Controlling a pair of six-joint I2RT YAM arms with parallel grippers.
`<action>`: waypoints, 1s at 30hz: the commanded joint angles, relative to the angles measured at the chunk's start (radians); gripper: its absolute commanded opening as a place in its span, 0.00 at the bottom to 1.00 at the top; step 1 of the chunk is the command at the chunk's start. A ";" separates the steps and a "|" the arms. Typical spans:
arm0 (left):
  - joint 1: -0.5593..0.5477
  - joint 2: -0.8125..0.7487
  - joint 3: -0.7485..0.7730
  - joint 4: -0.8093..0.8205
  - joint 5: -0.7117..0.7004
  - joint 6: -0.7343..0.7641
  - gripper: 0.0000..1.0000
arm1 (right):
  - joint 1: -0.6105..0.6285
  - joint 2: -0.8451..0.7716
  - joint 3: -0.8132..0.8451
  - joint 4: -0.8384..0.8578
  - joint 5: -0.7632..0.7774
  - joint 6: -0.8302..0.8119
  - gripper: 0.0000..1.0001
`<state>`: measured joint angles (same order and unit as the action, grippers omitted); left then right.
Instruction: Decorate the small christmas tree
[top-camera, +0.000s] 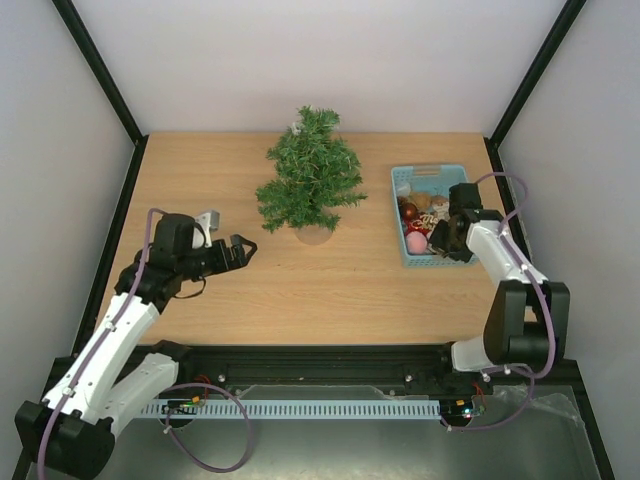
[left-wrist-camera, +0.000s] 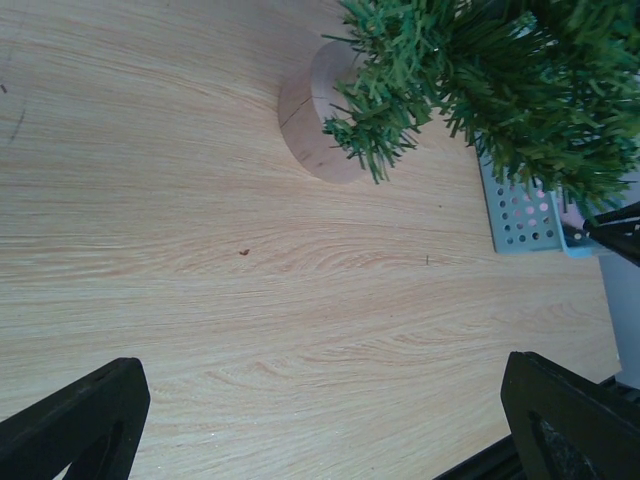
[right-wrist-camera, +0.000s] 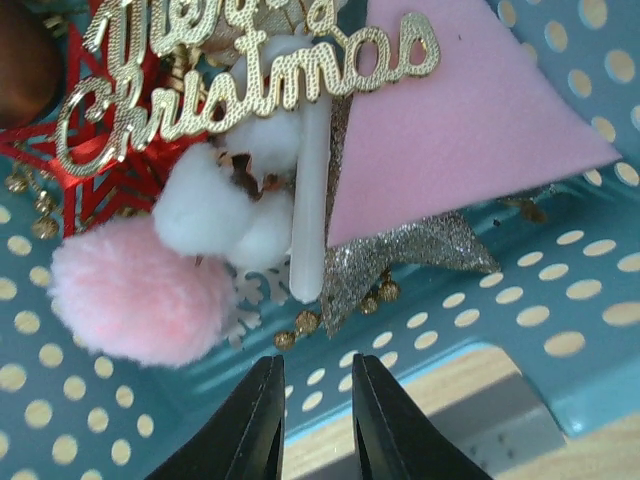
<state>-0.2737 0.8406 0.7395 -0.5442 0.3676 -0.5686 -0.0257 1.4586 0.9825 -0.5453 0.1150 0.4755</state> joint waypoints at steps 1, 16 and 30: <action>0.006 -0.038 -0.002 -0.004 0.038 -0.002 0.99 | 0.007 -0.103 -0.083 -0.077 -0.053 0.051 0.20; 0.006 -0.043 -0.043 0.018 0.043 -0.011 0.99 | 0.010 -0.141 0.112 -0.210 -0.084 0.012 0.24; 0.026 0.100 0.028 0.039 -0.044 -0.005 0.99 | -0.013 0.293 0.495 -0.093 -0.185 -0.021 0.56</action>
<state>-0.2607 0.9104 0.7280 -0.5224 0.3412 -0.5694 -0.0338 1.6550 1.4235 -0.6445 -0.0151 0.4671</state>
